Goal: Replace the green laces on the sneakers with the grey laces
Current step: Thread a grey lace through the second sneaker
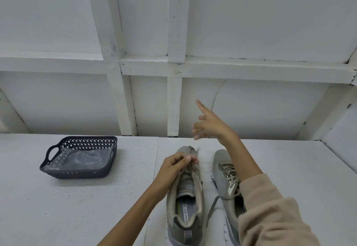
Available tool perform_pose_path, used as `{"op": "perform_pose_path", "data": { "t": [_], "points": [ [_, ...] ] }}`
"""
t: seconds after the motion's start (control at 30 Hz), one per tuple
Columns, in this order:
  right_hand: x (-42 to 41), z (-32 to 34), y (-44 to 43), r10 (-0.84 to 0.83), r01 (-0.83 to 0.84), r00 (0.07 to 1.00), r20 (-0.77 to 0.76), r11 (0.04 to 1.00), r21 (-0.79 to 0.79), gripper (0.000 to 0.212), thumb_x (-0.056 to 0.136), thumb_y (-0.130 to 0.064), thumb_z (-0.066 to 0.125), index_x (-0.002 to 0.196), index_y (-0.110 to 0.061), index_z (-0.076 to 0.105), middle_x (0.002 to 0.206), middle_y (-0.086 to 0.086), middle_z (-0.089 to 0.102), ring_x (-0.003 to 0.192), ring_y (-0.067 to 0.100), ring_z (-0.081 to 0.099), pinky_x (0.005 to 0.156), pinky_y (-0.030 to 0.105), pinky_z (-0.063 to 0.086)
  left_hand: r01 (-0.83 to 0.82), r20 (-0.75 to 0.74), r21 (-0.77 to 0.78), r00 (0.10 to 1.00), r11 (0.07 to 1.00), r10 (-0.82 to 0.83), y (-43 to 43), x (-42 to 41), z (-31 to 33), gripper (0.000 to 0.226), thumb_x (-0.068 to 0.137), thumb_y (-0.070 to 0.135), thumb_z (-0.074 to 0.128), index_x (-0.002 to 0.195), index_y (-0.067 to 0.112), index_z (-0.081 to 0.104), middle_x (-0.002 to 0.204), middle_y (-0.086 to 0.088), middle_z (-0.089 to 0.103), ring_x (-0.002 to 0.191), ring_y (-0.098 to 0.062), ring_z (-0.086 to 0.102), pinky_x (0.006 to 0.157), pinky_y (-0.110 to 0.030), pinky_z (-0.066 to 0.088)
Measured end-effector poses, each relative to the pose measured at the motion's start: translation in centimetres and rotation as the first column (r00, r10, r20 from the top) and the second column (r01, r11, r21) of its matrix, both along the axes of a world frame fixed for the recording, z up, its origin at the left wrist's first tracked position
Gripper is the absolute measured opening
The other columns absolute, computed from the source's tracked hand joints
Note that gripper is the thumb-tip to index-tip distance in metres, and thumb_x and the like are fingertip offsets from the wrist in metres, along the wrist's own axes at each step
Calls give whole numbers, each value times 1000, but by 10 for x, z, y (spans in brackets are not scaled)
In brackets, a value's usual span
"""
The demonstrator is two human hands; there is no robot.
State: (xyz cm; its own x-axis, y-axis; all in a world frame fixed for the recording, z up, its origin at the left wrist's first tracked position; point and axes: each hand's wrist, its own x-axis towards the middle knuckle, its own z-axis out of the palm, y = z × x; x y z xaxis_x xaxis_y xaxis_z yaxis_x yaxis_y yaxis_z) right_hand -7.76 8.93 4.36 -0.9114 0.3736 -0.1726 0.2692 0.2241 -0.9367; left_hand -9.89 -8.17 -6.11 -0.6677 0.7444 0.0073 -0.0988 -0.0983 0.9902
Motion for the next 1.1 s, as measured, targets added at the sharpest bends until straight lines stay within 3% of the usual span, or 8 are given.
{"op": "perform_pose_path", "data": {
  "t": [0.1,0.23,0.3,0.4,0.63,0.83,1.0,1.1],
  "points": [
    [15,-12,6,51,-68,992,114,986,151,18,94,-14,60,110,-5,62,93,15,65,63,23,64,51,30,54,-49,93,27,995,998,46,3,0,4,19,93,20,58,100,8,70,109,-11,71,106,-21,65,87,-28,53],
    [36,-27,-1,283,-346,908,311,922,171,28,86,-32,72,91,-5,72,77,5,68,61,16,62,53,23,42,-73,112,54,991,996,66,7,-5,16,24,96,21,55,112,6,66,110,-11,70,102,-20,67,76,-22,53],
    [40,-39,-10,357,-383,903,241,921,75,21,83,-27,76,89,-7,73,72,2,64,62,14,57,54,24,40,-34,115,67,993,997,26,9,-4,20,26,96,22,55,114,7,65,107,-16,70,91,-27,70,72,-28,56],
    [38,-54,-20,263,-261,963,55,964,-43,20,85,-16,74,91,3,72,62,8,61,59,25,52,51,24,40,6,161,124,987,992,-26,12,-1,23,30,97,26,52,118,7,61,96,-21,70,70,-31,67,63,-33,57],
    [39,-49,-26,207,-212,973,-104,976,-50,18,83,-8,74,84,9,71,54,8,58,41,11,45,45,21,37,71,-142,-37,987,997,-76,-3,-2,-8,41,81,19,75,119,17,60,111,-2,70,109,-16,64,94,-28,50],
    [31,-22,-34,189,-212,968,-165,968,-133,8,83,-4,71,78,2,73,56,14,59,37,12,40,47,25,34,125,-236,-162,958,979,-162,-1,-6,-4,40,74,22,82,107,38,66,110,15,67,105,-7,63,90,-17,47],
    [28,-17,-39,175,-203,972,-159,963,-179,9,83,-2,69,77,4,72,59,13,60,36,12,41,43,24,36,97,-210,-197,968,976,-138,-2,-8,-10,38,76,19,81,110,15,67,115,10,66,102,1,62,83,-9,44],
    [30,-17,-37,150,-182,976,-159,960,-211,12,84,1,67,84,12,69,56,7,61,39,11,44,42,18,38,101,-204,-204,968,974,-143,-1,-8,-12,40,76,18,81,112,12,64,114,0,66,101,-10,64,84,-12,47]
  ]
}}
